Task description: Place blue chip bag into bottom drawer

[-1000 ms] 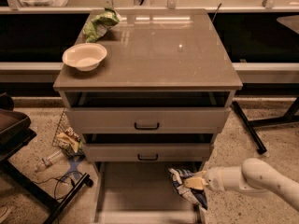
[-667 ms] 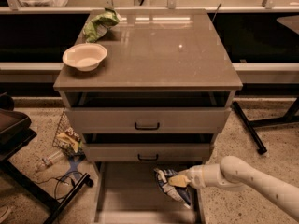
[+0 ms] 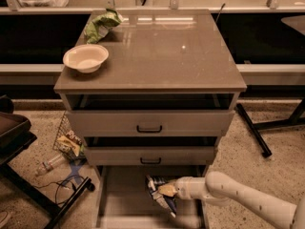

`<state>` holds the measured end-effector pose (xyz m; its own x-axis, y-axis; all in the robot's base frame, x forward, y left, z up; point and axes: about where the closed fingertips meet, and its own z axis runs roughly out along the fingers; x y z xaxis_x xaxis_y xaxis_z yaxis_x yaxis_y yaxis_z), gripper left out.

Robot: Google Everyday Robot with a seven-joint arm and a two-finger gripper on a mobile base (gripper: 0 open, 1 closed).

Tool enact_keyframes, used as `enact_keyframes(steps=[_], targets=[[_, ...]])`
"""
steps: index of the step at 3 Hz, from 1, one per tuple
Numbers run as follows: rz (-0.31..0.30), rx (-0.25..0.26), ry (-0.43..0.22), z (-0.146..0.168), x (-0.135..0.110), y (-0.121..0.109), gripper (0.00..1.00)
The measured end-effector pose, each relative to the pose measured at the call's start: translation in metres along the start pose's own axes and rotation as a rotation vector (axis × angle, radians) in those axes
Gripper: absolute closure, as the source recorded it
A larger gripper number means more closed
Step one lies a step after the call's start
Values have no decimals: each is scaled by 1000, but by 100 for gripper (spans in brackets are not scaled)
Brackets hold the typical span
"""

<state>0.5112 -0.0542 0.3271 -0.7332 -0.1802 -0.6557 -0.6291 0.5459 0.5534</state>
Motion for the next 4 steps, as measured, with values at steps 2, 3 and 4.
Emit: enact_keyframes(steps=[2, 3, 4], targets=[[-29, 224, 130, 62, 14, -44, 100], [-71, 333, 255, 94, 24, -61, 99], [-95, 309, 261, 104, 21, -53, 69]])
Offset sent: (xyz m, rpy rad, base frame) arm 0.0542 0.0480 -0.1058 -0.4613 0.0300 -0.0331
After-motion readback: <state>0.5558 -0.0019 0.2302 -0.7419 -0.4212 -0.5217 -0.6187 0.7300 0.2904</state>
